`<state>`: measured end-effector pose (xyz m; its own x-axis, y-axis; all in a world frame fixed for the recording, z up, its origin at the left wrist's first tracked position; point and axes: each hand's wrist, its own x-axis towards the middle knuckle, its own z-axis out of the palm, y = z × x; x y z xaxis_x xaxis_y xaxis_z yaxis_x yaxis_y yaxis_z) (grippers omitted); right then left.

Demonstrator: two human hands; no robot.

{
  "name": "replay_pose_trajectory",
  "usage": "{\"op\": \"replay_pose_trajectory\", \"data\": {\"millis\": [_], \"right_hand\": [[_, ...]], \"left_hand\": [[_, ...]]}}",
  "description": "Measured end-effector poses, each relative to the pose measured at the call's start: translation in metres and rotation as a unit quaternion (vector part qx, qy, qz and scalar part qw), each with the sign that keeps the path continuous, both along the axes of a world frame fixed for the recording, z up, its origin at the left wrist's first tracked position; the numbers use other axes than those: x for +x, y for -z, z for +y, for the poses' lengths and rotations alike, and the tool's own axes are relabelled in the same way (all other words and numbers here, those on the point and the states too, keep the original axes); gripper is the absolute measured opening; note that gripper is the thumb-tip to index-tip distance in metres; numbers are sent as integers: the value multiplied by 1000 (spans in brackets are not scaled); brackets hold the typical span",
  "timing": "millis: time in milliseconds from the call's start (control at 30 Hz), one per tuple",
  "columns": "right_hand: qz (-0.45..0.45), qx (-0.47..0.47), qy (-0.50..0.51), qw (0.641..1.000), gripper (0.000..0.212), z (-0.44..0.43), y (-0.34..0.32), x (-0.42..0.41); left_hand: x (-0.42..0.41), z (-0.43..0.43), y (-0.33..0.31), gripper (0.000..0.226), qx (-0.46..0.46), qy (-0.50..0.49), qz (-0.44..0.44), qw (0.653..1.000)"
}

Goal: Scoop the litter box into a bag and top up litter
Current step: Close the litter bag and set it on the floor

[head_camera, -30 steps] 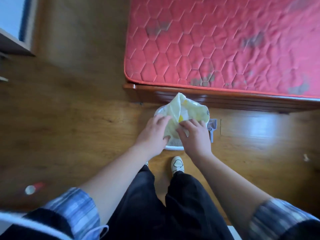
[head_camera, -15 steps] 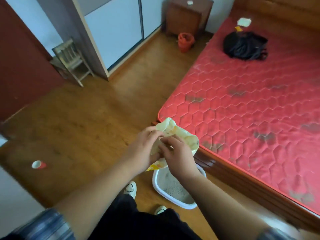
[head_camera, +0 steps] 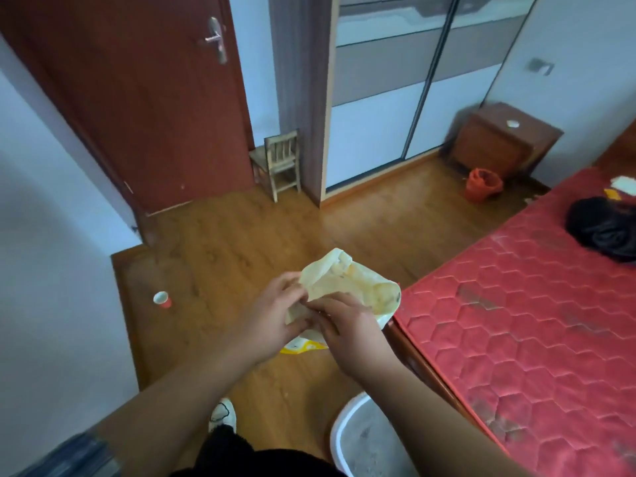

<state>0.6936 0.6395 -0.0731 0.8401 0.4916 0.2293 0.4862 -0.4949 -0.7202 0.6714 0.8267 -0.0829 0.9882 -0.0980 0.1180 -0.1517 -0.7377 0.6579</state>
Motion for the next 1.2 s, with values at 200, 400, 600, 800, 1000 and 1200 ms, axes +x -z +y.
{"op": "replay_pose_trajectory", "data": {"millis": [200, 400, 600, 800, 1000, 1200], "right_hand": [[-41, 5, 76, 996, 24, 71, -6, 63], [96, 18, 178, 979, 14, 182, -26, 139], [310, 71, 139, 938, 23, 312, -38, 185], [323, 2, 73, 943, 14, 393, -36, 234], [334, -26, 80, 939, 8, 441, -11, 320], [325, -34, 24, 945, 9, 489, 34, 451]], "left_hand": [[-6, 130, 6, 31, -26, -110, -7, 994], [15, 276, 9, 32, -80, -138, -5, 987], [47, 401, -2, 31, -151, -163, 4, 975], [97, 464, -6, 28, -107, -164, 19, 981], [172, 501, 14, 35, -99, -177, 30, 979], [284, 524, 39, 43, -119, -261, 39, 957]]}}
